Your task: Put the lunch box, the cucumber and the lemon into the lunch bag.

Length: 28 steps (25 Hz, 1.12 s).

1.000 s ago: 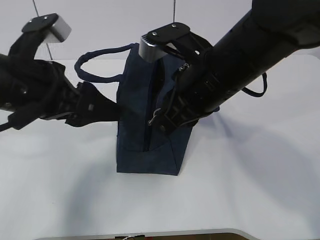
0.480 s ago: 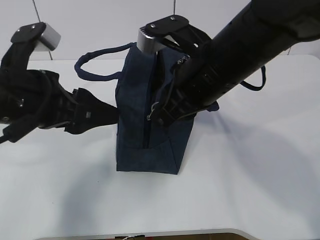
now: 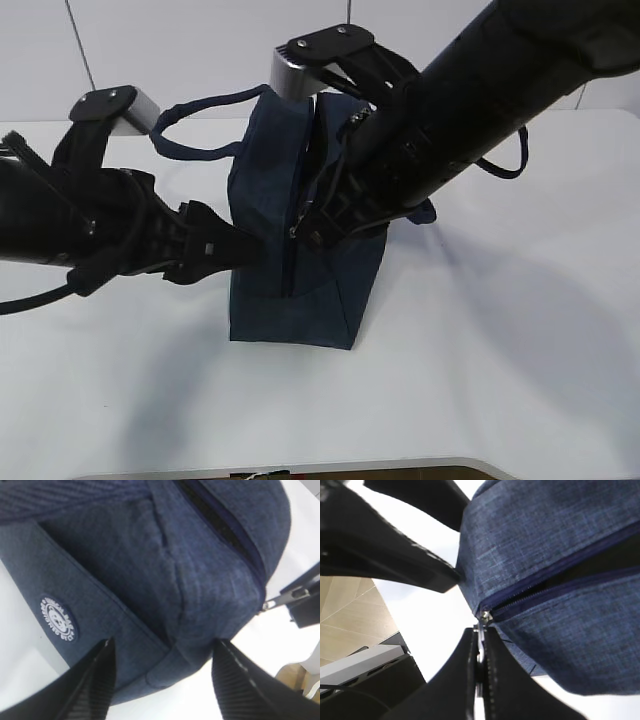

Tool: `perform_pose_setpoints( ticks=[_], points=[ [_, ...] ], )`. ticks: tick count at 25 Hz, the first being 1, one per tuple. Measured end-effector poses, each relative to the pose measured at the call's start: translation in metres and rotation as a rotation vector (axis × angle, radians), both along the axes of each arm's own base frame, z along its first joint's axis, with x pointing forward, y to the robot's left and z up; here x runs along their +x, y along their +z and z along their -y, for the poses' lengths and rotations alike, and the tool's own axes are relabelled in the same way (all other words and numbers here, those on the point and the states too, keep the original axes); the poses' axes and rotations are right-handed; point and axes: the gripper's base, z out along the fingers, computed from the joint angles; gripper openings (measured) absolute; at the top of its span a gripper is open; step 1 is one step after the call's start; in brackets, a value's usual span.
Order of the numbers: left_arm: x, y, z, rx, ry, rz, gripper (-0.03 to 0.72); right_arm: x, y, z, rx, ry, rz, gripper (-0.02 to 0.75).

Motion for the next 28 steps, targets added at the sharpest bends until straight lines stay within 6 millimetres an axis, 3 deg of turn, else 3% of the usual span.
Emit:
perform_pose_setpoints(
  ticks=[3, 5, 7, 10, 12, 23, 28],
  points=[
    [0.002, -0.005, 0.001, 0.004, -0.002, -0.004, 0.442, 0.000, -0.001, 0.000, -0.001, 0.002, -0.008, 0.005],
    [0.002, -0.005, 0.002, 0.004, -0.013, 0.001, 0.400, 0.000, -0.001, 0.000, -0.003, 0.006, -0.007, 0.005],
    [0.001, -0.005, 0.003, 0.003, -0.048, 0.012, 0.303, 0.000, -0.001, 0.000, -0.002, 0.007, -0.007, 0.005],
    [-0.001, -0.004, 0.005, 0.006, -0.100, 0.036, 0.093, 0.000, -0.001, 0.000, -0.002, 0.009, -0.007, 0.005],
    [-0.001, -0.004, 0.006, 0.002, -0.103, 0.042, 0.015, 0.000, -0.001, 0.000, -0.002, 0.010, -0.006, 0.005],
    [-0.001, -0.003, 0.006, -0.005, -0.100, 0.043, -0.015, 0.000, 0.000, 0.000, 0.004, -0.010, -0.018, 0.005],
    [-0.001, -0.003, 0.006, -0.004, -0.099, 0.044, -0.015, 0.003, 0.011, -0.001, 0.006, -0.061, -0.032, 0.005]
  ],
)
